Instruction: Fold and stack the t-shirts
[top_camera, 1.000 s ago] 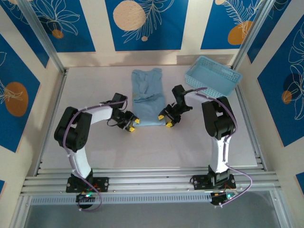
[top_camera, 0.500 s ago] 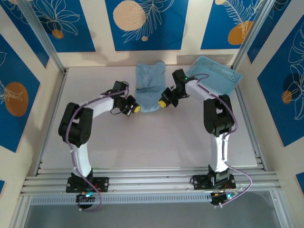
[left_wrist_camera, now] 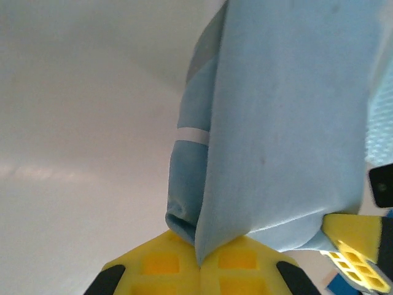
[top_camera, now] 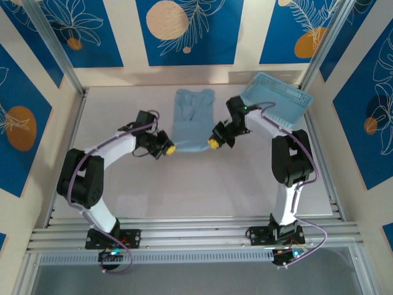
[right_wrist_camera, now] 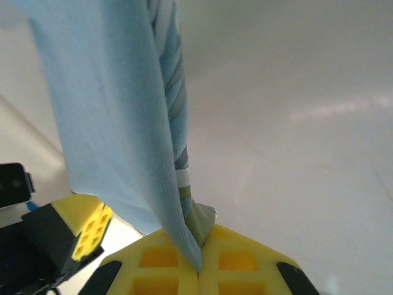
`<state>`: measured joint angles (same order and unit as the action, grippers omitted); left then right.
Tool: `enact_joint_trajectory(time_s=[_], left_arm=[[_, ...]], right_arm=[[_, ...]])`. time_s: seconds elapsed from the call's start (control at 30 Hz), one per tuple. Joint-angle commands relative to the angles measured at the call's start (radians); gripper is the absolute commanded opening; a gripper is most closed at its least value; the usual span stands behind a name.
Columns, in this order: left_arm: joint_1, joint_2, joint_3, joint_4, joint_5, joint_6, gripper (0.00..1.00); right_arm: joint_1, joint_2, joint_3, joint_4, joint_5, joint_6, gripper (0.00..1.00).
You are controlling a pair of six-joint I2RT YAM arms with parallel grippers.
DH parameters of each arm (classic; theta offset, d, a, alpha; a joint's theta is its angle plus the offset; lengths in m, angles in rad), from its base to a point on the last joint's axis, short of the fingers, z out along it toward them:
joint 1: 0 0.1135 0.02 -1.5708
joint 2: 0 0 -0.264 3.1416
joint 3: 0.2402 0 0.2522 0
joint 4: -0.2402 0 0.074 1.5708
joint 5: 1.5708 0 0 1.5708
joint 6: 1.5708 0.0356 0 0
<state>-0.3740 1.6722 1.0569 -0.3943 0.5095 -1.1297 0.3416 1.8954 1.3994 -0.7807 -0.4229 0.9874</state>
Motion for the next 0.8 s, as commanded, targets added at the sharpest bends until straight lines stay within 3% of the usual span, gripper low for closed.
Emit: enact_joint_trajectory(time_s=[0.0, 0.13, 0.33, 0.57, 0.77], left_arm=[[-0.056, -0.113, -0.07, -0.184, 0.063, 0.083, 0.0], [-0.13, -0.235, -0.183, -0.362, 0.079, 0.127, 0.0], [-0.17, -0.5, -0.265, -0.495, 0.129, 0.068, 0.0], [-0.18, -0.683, -0.176, -0.548, 0.172, -0.065, 0.0], [-0.171, -0.618, -0.057, -0.483, 0.115, -0.138, 0.0]], right_arm=[[0.021, -0.149, -0.131, -0.046, -0.037, -0.006, 0.0], [0.077, -0.28, -0.313, -0.133, -0.08, -0.035, 0.0], [0.155, -0.514, -0.464, -0.304, -0.157, -0.036, 0.0], [0.175, -0.652, -0.382, -0.458, -0.235, 0.04, 0.0], [0.132, -0.649, -0.306, -0.443, -0.224, 0.114, 0.0]])
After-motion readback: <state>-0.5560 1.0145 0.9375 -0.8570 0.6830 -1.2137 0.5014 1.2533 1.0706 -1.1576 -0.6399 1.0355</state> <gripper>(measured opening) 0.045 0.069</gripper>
